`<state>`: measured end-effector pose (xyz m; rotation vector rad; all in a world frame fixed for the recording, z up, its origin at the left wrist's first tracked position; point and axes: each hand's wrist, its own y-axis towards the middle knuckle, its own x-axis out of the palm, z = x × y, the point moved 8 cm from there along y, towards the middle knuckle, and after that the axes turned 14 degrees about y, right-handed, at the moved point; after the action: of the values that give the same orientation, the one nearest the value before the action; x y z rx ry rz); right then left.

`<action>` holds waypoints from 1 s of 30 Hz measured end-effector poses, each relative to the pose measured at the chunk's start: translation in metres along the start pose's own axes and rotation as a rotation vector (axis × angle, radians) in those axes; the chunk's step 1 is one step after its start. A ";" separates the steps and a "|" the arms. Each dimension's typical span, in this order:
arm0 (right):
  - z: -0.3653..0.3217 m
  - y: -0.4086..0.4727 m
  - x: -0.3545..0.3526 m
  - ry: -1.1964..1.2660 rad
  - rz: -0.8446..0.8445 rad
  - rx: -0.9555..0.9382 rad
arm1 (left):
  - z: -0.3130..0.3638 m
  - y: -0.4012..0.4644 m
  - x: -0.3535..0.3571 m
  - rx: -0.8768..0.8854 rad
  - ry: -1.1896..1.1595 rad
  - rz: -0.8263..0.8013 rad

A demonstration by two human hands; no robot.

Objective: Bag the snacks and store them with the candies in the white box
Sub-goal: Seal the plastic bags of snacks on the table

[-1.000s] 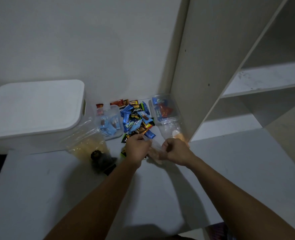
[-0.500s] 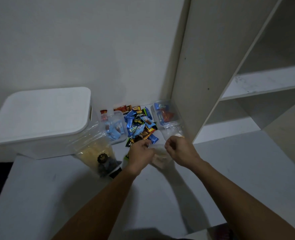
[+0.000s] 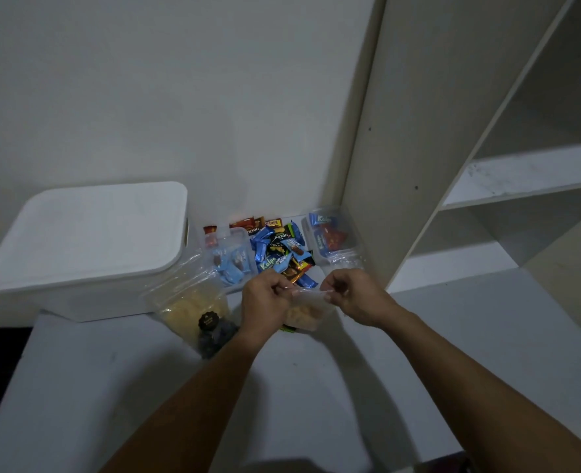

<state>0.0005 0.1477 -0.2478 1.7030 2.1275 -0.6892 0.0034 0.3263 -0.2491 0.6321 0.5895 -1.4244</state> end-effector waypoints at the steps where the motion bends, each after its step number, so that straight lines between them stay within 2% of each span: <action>1: 0.000 0.001 0.000 0.005 0.018 0.004 | 0.000 0.000 0.000 0.003 -0.011 -0.014; 8: -0.010 0.005 -0.005 0.006 0.068 0.016 | 0.006 0.005 -0.002 0.043 -0.108 -0.148; 16: -0.025 0.002 -0.006 -0.027 0.103 -0.066 | 0.015 0.010 -0.005 0.047 -0.074 -0.092; 21: -0.029 0.000 -0.010 0.001 0.121 -0.036 | 0.013 0.009 -0.005 0.061 -0.129 -0.144; 30: -0.037 0.003 -0.007 -0.011 0.137 -0.054 | 0.019 0.007 -0.011 0.031 -0.101 -0.070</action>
<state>0.0061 0.1635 -0.2138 1.7910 1.9818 -0.5953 0.0093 0.3209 -0.2271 0.5649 0.5148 -1.5240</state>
